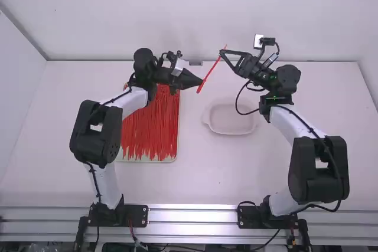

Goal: Fasten the cable tie

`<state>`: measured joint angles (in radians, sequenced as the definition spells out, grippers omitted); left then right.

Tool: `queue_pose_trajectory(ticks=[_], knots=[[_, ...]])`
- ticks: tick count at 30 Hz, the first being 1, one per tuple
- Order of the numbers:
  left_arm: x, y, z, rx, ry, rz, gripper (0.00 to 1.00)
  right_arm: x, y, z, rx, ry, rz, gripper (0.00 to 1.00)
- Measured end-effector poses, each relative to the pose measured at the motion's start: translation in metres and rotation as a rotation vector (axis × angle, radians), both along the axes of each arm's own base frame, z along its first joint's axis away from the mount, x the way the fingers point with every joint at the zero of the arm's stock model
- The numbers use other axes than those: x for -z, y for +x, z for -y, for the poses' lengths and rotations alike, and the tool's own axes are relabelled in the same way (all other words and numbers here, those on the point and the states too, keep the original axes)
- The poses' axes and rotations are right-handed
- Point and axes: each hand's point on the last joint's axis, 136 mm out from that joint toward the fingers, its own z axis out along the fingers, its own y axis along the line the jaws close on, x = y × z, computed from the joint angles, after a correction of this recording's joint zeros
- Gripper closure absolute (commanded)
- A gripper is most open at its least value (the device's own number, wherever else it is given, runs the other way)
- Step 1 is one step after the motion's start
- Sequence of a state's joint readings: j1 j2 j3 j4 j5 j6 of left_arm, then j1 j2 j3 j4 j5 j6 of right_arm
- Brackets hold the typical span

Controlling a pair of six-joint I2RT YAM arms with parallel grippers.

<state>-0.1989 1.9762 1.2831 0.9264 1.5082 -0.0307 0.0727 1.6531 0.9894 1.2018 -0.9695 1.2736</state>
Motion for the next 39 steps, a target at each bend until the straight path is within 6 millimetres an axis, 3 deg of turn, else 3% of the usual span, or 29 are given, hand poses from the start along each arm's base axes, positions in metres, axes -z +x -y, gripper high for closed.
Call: queue_pose_trajectory(ticks=[13, 19, 22, 25, 28, 39], knots=[[0.004, 0.001, 0.0, -0.001, 0.009, -0.043, 0.98, -0.03, 0.003, 0.008, 0.003, -0.004, 0.079, 1.0], [0.004, 0.0, 0.0, -0.001, 0.009, -0.044, 0.98, -0.035, 0.004, 0.01, 0.009, -0.004, 0.092, 1.0], [0.006, -0.002, 0.0, 0.006, 0.01, -0.046, 0.98, -0.037, 0.004, 0.011, 0.017, 0.002, 0.098, 0.87], [0.012, -0.007, -0.003, 0.022, 0.013, -0.051, 0.98, -0.052, 0.008, 0.019, 0.051, 0.015, 0.141, 0.67], [0.009, -0.006, -0.009, 0.018, 0.006, -0.014, 0.98, -0.061, 0.009, 0.025, 0.074, 0.02, 0.165, 0.53], [-0.024, 0.006, -0.057, -0.095, -0.019, 0.158, 0.98, -0.047, 0.006, 0.02, 0.015, -0.02, 0.107, 0.43]])
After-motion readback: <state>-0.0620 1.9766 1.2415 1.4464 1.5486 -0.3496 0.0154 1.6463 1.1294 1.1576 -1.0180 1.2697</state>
